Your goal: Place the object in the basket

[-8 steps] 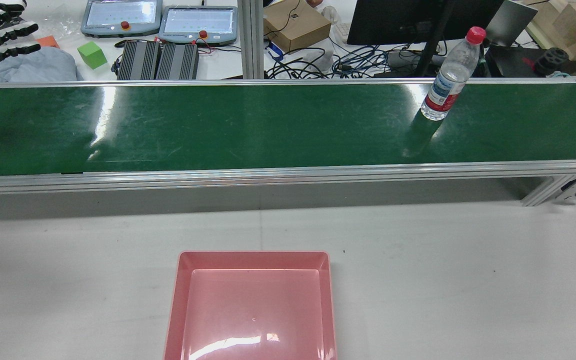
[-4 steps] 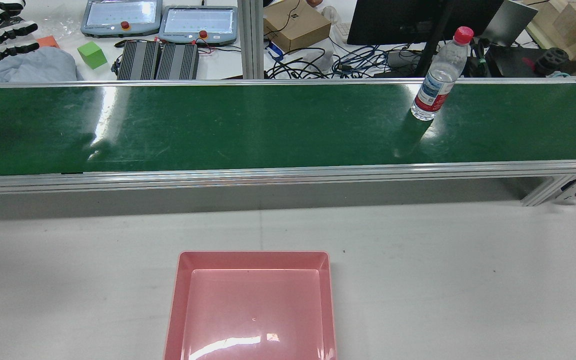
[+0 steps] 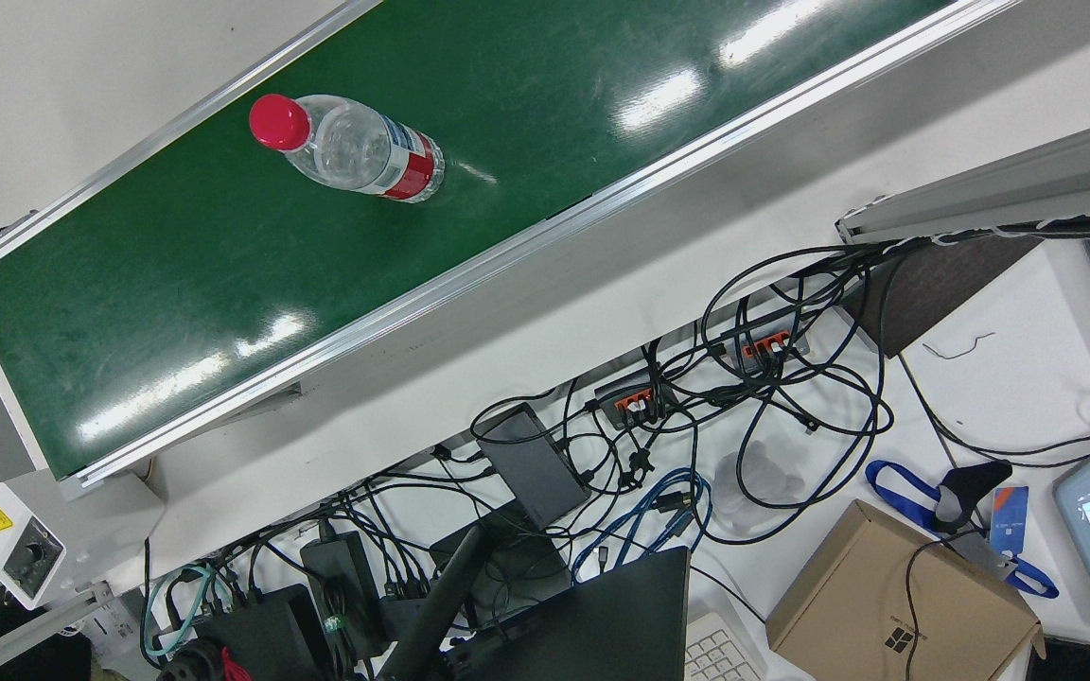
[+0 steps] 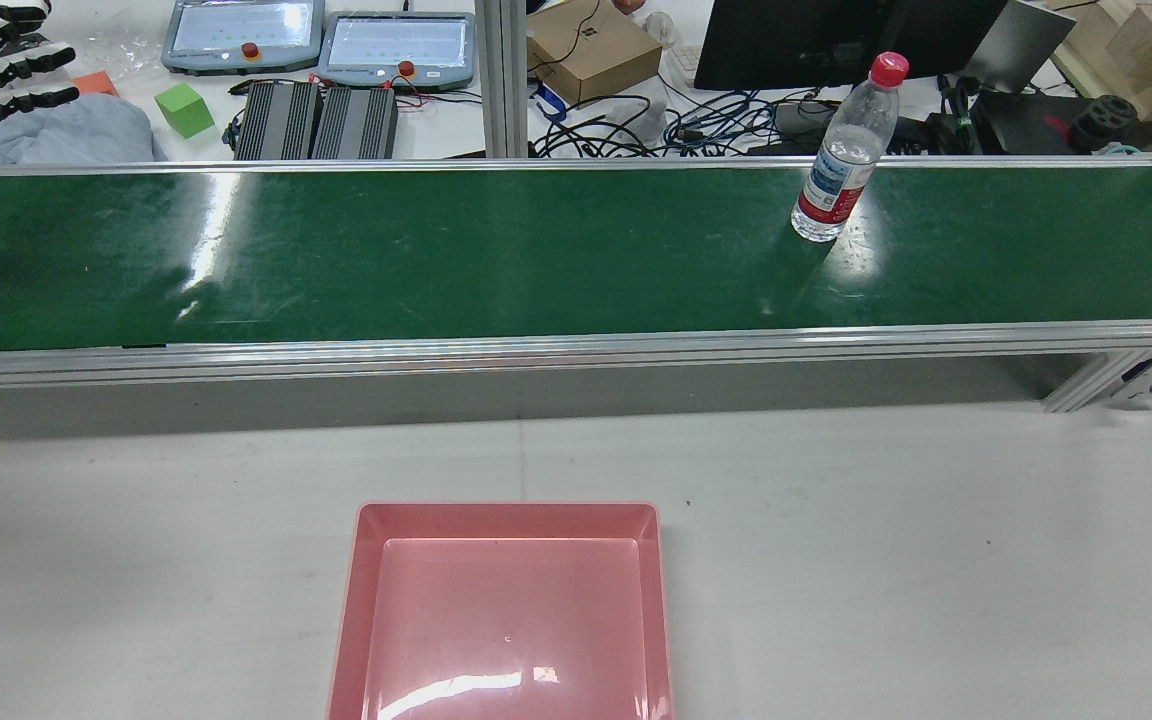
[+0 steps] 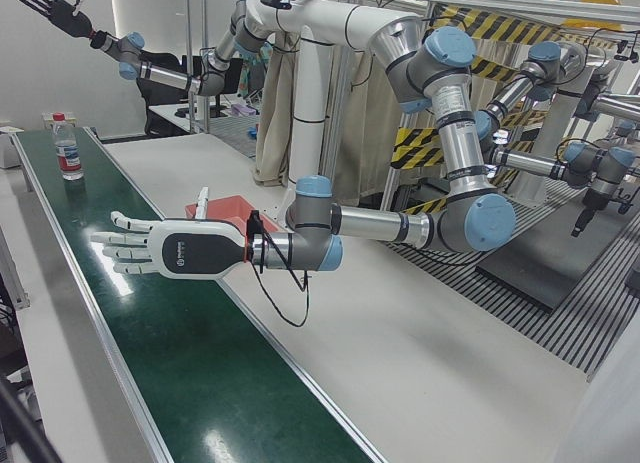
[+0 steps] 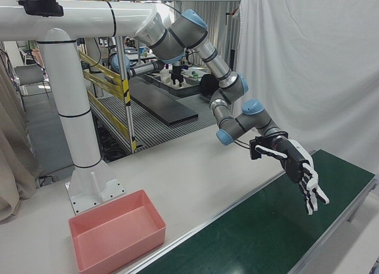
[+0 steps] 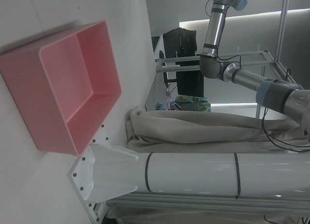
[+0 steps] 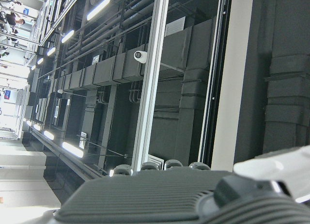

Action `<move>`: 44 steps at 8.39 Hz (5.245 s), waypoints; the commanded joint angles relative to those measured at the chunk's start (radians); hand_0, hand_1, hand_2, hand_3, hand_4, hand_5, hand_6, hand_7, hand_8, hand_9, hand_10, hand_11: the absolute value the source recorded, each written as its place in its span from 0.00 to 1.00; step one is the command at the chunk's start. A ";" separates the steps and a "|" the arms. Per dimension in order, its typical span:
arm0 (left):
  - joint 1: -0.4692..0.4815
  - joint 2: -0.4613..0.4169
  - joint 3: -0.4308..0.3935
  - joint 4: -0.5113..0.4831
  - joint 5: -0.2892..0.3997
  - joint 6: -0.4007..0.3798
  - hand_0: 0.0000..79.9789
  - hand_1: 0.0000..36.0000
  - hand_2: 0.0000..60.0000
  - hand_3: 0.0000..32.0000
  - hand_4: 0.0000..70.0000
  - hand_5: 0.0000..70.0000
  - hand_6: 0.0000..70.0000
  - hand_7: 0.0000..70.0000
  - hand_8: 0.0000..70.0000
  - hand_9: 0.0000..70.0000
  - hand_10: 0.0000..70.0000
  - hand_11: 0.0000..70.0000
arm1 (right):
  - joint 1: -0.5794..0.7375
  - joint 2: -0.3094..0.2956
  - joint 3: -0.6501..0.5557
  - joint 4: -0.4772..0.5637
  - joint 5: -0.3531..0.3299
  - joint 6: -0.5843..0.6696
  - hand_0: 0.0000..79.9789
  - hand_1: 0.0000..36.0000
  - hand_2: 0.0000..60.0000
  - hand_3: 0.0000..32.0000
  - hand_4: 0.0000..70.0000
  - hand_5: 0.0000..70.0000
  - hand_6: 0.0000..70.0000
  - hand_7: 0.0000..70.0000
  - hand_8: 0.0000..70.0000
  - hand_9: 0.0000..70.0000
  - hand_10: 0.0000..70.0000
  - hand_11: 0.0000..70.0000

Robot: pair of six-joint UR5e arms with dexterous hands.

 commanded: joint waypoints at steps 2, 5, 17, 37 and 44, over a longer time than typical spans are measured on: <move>0.001 -0.001 -0.001 0.001 0.000 0.000 0.54 0.00 0.00 0.28 0.04 0.46 0.07 0.04 0.16 0.16 0.13 0.18 | -0.001 0.000 0.000 0.000 0.000 0.000 0.00 0.00 0.00 0.00 0.00 0.00 0.00 0.00 0.00 0.00 0.00 0.00; 0.003 -0.001 -0.001 0.001 0.000 0.000 0.54 0.00 0.00 0.28 0.04 0.46 0.07 0.04 0.16 0.16 0.13 0.19 | 0.000 0.000 0.000 0.000 0.000 0.000 0.00 0.00 0.00 0.00 0.00 0.00 0.00 0.00 0.00 0.00 0.00 0.00; 0.003 -0.001 -0.007 0.007 0.000 0.000 0.54 0.00 0.00 0.29 0.05 0.47 0.07 0.05 0.16 0.16 0.13 0.19 | 0.000 0.000 0.000 0.000 0.000 0.000 0.00 0.00 0.00 0.00 0.00 0.00 0.00 0.00 0.00 0.00 0.00 0.00; 0.150 -0.035 -0.016 0.077 -0.214 -0.044 0.58 0.00 0.00 0.28 0.07 0.46 0.07 0.05 0.15 0.16 0.15 0.21 | 0.000 0.000 0.000 0.000 0.000 0.000 0.00 0.00 0.00 0.00 0.00 0.00 0.00 0.00 0.00 0.00 0.00 0.00; 0.153 -0.125 0.055 0.093 -0.253 0.064 0.57 0.00 0.00 0.32 0.08 0.45 0.06 0.06 0.15 0.15 0.13 0.19 | 0.000 0.000 0.001 0.000 0.000 0.000 0.00 0.00 0.00 0.00 0.00 0.00 0.00 0.00 0.00 0.00 0.00 0.00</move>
